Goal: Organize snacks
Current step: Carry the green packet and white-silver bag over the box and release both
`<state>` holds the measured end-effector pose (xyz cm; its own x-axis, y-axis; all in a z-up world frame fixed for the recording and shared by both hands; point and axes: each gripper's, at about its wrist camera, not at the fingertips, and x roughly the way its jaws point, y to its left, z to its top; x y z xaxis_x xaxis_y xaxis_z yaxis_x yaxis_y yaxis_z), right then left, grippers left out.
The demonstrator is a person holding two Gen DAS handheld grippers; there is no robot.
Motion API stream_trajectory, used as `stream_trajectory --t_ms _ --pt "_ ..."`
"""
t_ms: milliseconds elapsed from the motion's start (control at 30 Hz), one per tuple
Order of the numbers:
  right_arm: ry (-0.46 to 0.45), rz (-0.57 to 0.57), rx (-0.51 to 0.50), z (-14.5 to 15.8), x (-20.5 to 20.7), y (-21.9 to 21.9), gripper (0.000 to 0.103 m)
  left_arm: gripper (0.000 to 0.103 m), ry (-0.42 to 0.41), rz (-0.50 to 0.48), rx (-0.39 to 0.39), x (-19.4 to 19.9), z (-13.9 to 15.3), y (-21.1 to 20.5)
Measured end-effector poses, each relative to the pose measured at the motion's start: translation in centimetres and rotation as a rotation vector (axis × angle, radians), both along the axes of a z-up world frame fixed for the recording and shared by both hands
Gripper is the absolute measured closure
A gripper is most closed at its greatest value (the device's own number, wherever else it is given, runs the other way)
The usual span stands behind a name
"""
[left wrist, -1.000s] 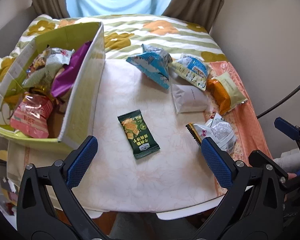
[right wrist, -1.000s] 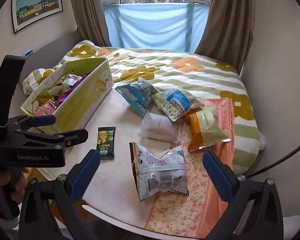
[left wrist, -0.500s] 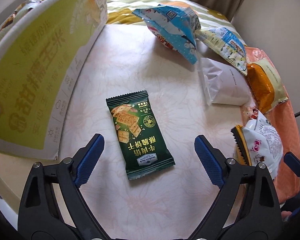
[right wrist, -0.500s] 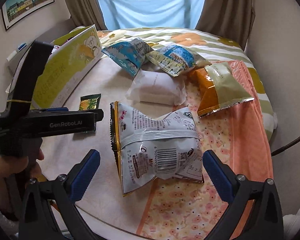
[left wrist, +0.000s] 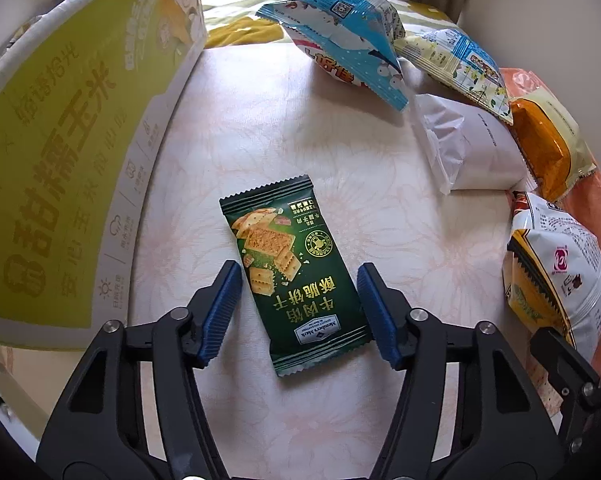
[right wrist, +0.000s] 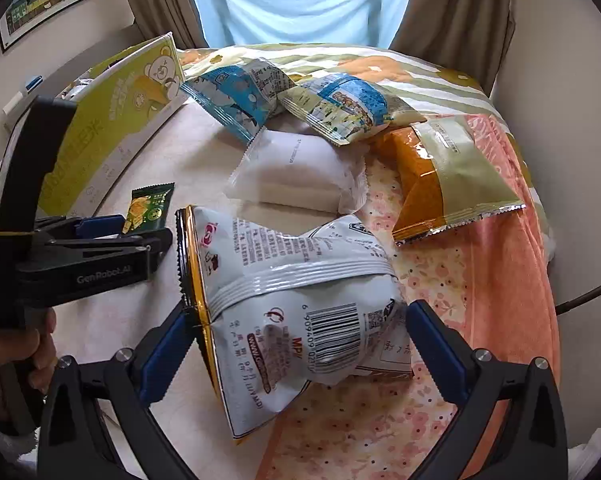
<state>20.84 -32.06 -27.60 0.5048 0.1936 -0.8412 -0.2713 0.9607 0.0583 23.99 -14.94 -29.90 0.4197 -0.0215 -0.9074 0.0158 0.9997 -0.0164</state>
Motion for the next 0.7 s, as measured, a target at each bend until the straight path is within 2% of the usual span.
stream_trajectory --t_ms 133,333,633,700 --pt "0.002 0.011 -0.024 -0.2 0.6 0.2 0.001 0.056 0.018 -0.013 -0.009 0.1 0.3 0.6" --pt "0.0 0.015 -0.096 -0.9 1.9 0.5 0.001 0.057 0.032 -0.036 -0.043 0.1 0.5 1.0" --pt "0.006 -0.001 -0.104 -1.4 3.3 -0.1 0.001 0.057 0.018 -0.032 -0.08 0.0 1.7 1.2" --pt "0.001 -0.011 -0.098 -1.3 3.3 -0.2 0.004 0.057 0.013 -0.031 -0.082 -0.2 1.9 1.2"
